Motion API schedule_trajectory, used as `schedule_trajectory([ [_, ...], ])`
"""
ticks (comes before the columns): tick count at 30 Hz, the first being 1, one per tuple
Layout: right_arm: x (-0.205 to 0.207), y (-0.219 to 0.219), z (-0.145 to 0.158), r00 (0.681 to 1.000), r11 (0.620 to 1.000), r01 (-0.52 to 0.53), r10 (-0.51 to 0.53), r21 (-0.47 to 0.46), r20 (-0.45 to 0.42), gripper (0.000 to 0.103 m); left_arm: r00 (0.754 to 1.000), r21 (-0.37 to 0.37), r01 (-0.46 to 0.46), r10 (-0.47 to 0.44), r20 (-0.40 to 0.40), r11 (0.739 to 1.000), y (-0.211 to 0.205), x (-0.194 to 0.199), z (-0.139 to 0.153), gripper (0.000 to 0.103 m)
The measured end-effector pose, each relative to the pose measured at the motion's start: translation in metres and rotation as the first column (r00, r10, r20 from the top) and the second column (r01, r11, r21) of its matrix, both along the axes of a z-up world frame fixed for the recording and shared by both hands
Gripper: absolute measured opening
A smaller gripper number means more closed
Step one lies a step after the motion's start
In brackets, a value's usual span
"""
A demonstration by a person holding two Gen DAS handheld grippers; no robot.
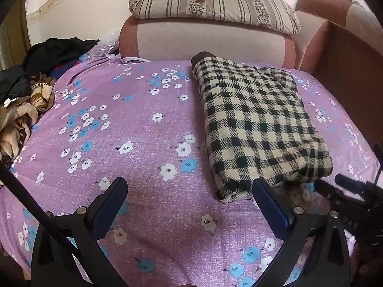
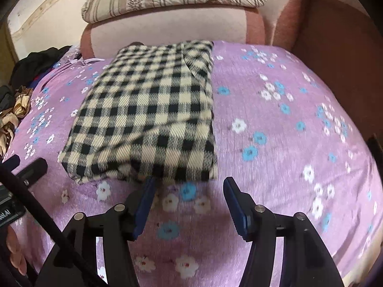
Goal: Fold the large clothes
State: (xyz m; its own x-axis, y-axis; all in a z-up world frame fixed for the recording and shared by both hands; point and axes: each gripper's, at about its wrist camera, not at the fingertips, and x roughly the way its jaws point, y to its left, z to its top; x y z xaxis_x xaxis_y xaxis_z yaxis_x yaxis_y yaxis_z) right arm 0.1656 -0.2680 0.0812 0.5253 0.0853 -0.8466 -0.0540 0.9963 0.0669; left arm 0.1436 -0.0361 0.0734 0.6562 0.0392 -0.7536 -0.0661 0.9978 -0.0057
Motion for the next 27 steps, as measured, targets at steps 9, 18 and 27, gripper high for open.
schedule_trajectory([
  [9,0.004,0.008,-0.004,1.000,0.998,-0.008,0.010,-0.063,0.026,0.064,1.000,0.009,0.024,-0.024,-0.006,1.000,-0.005,-0.002,-0.002,0.103],
  [18,0.009,0.011,-0.002,0.999,0.994,-0.011,0.015,-0.110,0.038,0.064,0.999,-0.008,0.030,-0.030,-0.034,1.000,-0.006,0.000,-0.009,0.103],
  [27,0.003,0.016,0.006,0.996,0.987,0.004,0.011,-0.163,0.092,0.064,0.998,-0.050,0.045,-0.047,-0.034,0.998,-0.010,-0.003,-0.012,0.103],
])
